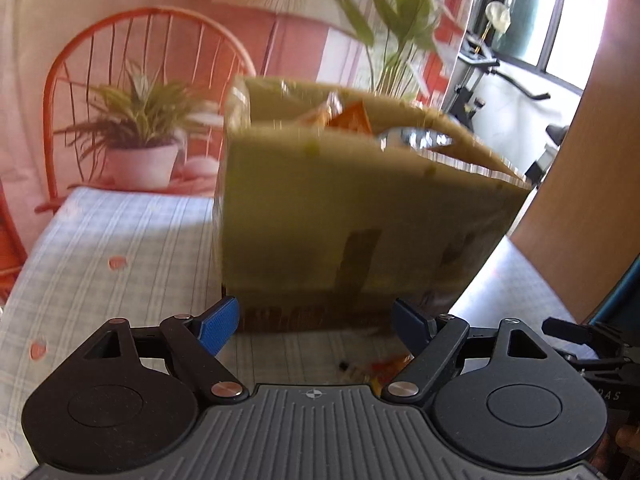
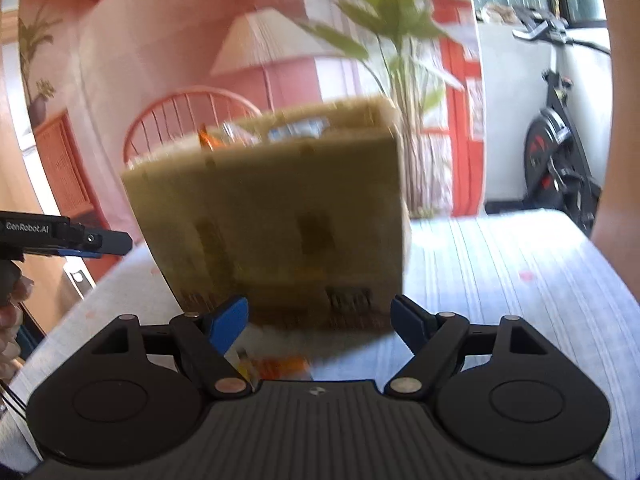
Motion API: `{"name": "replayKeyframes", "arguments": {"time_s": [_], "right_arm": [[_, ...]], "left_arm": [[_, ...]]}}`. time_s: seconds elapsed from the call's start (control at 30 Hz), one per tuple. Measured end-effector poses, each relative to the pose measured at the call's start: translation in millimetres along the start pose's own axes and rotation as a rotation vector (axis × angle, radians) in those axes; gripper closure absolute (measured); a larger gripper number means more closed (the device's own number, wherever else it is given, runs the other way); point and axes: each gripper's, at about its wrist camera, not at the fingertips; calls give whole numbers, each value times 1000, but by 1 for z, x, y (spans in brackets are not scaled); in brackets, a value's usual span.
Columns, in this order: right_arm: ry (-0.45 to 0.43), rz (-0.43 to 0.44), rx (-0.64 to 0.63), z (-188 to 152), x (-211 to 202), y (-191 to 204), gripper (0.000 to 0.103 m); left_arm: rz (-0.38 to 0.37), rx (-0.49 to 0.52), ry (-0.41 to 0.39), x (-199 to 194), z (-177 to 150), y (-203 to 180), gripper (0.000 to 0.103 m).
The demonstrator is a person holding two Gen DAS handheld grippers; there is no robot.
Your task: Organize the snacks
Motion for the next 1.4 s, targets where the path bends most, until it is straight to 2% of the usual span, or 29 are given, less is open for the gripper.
{"name": "replayKeyframes", "arguments": {"time_s": [0.27,0.37,0.47,0.53,0.63,0.83,0.97,1.17,1.4], "right_arm": [[197,-59,3,-55,14,-11,25],[247,-50,15,-69,19,-12,33],[277,-37,21,-75,24,-11,36],[280,-28,32,-75,27,-12,36],[277,-25,25,-72,31,-15,42],[228,-39,-30,-65,43,-20,48],[193,-40,-52,-63,51,-21,49],[184,-38,-48,-64,52,-23,50],[183,-23,-3,-69,50,-29,51]], "left_arm": [[9,-58,62,12,-33,6,19],[24,-64,97,17,-42,6,19],[33,-63,119,21,-46,8,20],[33,-60,122,21,-47,7,20],[24,-64,125,23,-46,6,21],[-1,-83,158,30,-57,1,28],[-16,-111,180,38,-61,4,36],[-75,-125,232,59,-67,-3,36],[-64,-115,291,90,-70,-16,37]]}}
Point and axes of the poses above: each gripper's, at about its wrist camera, not at the fingertips, and x roughly the way its jaws point, y to its left, z to its top, and after that the axes turned 12 degrees about -z, right-handed
